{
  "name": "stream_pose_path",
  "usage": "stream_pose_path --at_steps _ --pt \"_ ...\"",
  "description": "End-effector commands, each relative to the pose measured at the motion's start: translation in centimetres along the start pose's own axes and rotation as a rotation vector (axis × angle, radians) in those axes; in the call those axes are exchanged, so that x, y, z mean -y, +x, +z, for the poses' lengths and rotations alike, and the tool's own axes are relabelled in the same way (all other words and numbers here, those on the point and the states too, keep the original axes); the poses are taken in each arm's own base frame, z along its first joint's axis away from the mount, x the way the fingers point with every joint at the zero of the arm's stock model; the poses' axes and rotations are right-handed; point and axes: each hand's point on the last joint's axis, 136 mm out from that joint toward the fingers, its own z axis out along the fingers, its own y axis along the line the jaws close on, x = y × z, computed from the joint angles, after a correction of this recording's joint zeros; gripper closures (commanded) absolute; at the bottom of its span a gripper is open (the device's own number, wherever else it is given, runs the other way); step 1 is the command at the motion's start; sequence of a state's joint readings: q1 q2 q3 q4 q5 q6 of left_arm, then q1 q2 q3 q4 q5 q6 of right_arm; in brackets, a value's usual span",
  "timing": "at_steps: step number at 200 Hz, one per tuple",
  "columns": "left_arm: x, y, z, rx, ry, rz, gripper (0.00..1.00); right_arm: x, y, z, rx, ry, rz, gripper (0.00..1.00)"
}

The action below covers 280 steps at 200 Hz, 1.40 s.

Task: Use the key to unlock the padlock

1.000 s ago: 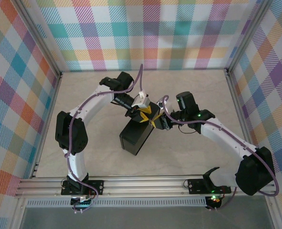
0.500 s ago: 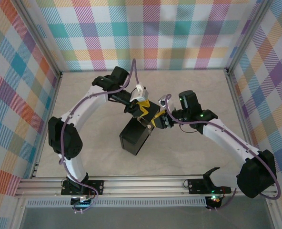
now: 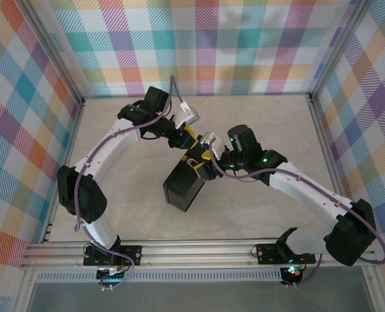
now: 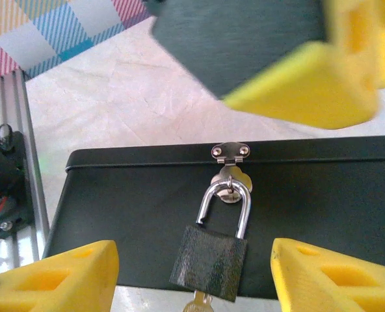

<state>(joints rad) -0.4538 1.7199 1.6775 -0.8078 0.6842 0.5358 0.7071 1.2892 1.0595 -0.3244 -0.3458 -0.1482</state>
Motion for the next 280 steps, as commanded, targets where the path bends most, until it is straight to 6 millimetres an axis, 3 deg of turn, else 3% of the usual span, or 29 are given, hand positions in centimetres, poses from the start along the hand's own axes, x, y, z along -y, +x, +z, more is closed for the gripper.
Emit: stream_pose_path --at_steps 1,42,84,144,179,213,280 --pt "-2.8 -0.7 -2.1 0.026 -0.194 -0.215 0.66 0.5 0.4 0.7 -0.048 0.044 -0.052 0.36" --pt "-7.3 1.0 -4.8 0.043 -0.533 -0.443 0.64 1.2 1.2 1.5 -0.088 0.072 -0.059 0.37" --pt "-8.6 3.4 -7.6 0.055 -0.74 -0.599 0.63 1.1 2.2 2.2 -0.128 0.061 -0.061 0.39" --pt "-8.2 5.4 -7.3 0.004 -0.745 -0.658 0.63 1.0 3.5 3.0 -0.177 0.063 -0.086 0.49" --pt "-7.4 6.1 -6.8 -0.036 -0.718 -0.671 0.63 1.4 4.0 3.3 -0.2 0.079 -0.075 0.63" --pt "-5.8 7.1 -5.1 -0.098 -0.656 -0.67 0.63 0.9 2.4 2.6 -0.146 0.053 0.013 0.77" --pt "-3.0 8.1 -3.5 -0.102 -0.544 -0.734 0.64 2.1 -1.4 0.4 0.042 -0.1 0.507 0.84"
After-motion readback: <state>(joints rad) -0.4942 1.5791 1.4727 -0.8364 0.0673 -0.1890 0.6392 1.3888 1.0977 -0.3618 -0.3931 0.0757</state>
